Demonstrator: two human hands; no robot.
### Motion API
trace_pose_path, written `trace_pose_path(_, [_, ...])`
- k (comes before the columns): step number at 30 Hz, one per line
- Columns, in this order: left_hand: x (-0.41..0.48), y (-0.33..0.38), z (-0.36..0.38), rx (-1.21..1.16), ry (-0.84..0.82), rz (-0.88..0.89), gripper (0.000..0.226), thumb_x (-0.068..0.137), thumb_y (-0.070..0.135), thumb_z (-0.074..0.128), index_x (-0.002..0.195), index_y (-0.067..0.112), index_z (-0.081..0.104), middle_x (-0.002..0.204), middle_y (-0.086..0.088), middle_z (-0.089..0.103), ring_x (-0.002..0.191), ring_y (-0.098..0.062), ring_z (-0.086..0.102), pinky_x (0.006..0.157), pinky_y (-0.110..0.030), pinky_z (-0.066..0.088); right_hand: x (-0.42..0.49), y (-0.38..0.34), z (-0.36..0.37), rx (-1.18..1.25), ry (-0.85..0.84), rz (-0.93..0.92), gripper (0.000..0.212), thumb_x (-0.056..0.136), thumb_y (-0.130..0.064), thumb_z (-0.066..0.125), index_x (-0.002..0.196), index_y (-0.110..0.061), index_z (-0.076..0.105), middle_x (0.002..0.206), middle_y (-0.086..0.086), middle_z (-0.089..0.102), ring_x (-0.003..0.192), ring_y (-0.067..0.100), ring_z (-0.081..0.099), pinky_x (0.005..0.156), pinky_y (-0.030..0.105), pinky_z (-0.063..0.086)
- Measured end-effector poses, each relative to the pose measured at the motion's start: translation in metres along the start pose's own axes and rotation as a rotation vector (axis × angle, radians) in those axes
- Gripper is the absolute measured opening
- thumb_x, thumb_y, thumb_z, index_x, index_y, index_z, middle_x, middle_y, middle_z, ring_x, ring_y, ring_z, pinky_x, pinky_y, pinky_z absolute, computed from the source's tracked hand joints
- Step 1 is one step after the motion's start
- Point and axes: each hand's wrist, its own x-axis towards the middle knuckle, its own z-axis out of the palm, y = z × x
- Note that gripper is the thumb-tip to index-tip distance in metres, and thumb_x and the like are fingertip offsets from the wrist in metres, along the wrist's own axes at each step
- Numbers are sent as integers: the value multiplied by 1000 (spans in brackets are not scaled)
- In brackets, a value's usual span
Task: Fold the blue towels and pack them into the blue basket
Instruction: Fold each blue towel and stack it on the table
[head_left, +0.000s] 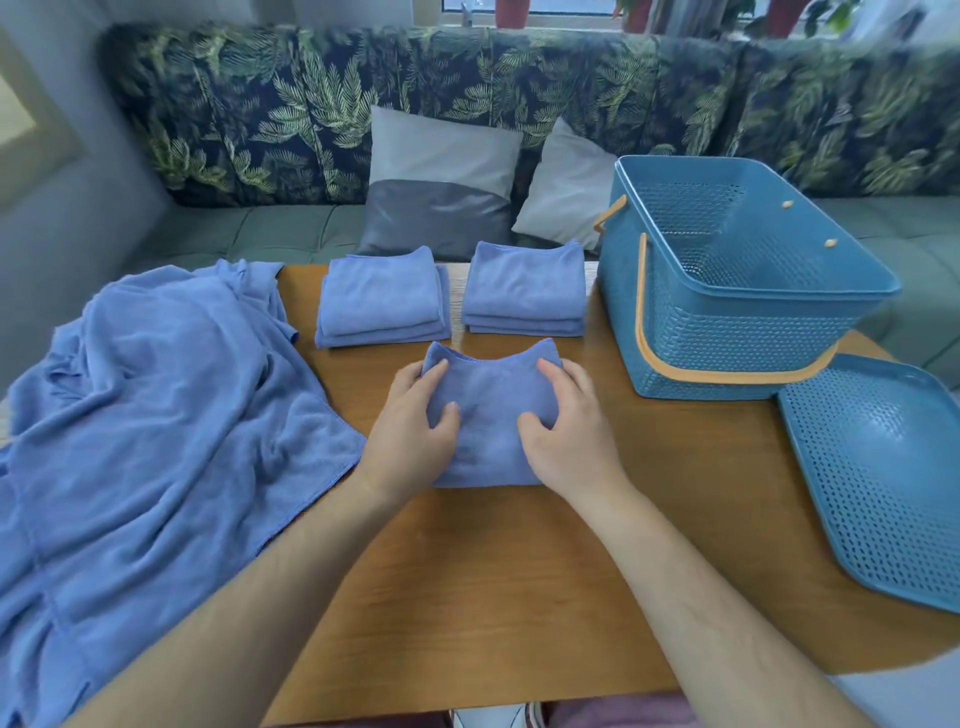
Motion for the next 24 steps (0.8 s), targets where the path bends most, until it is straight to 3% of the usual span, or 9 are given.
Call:
trace_pose_path(7, [103, 27, -14, -27, -85, -18, 63, 93, 9, 50, 154, 15, 37, 151, 3, 35, 138, -8, 33, 99, -11, 20, 92, -29, -22, -133, -8, -9, 63, 90, -14, 55, 151, -10, 39, 158, 4, 29, 145, 22, 33, 115, 28, 24])
trace_pose_path(12, [195, 39, -2, -12, -124, 5, 61, 94, 1, 48, 153, 9, 37, 156, -4, 33, 145, -17, 32, 93, -4, 18, 170, -36, -31, -200, -33, 45, 42, 88, -10, 49, 130, -6, 48, 145, 5, 34, 123, 29, 49, 100, 37, 42])
trace_pose_path(16, [238, 33, 21, 43, -135, 3, 55, 100, 9, 49, 153, 8, 36, 160, -3, 28, 145, -18, 32, 89, -3, 18, 215, -21, -26, -282, -23, 81, 39, 86, -6, 48, 125, -5, 48, 147, 6, 32, 120, 30, 48, 94, 37, 44])
trace_pose_path(18, [248, 26, 36, 108, -178, 3, 46, 102, 14, 50, 147, 4, 44, 157, -7, 32, 142, -24, 36, 100, -15, 24, 226, -11, -19, -396, -14, 111, 43, 89, -7, 50, 131, -4, 45, 156, 6, 23, 127, 33, 43, 100, 40, 42])
trace_pose_path(20, [253, 19, 49, 245, -169, 10, 36, 102, 20, 50, 132, 1, 55, 150, -12, 39, 135, -34, 41, 106, -35, 33, 230, -2, -10, -608, 30, 131, 56, 95, -14, 53, 147, -4, 36, 166, 6, 7, 138, 33, 32, 109, 40, 36])
trace_pose_path(22, [254, 19, 58, 366, -23, 97, 32, 101, 23, 51, 125, 5, 62, 151, -14, 41, 136, -37, 40, 104, -45, 38, 229, -1, -3, -744, 143, -11, 60, 95, -16, 53, 152, -9, 34, 169, 6, 4, 149, 33, 19, 117, 40, 27])
trace_pose_path(24, [253, 22, 67, 392, 49, 255, 40, 102, 25, 48, 137, 9, 59, 159, -13, 36, 146, -33, 34, 112, -48, 34, 228, 1, 5, -715, 185, -193, 56, 98, -22, 46, 153, -15, 39, 169, 7, 13, 154, 31, 13, 123, 42, 19])
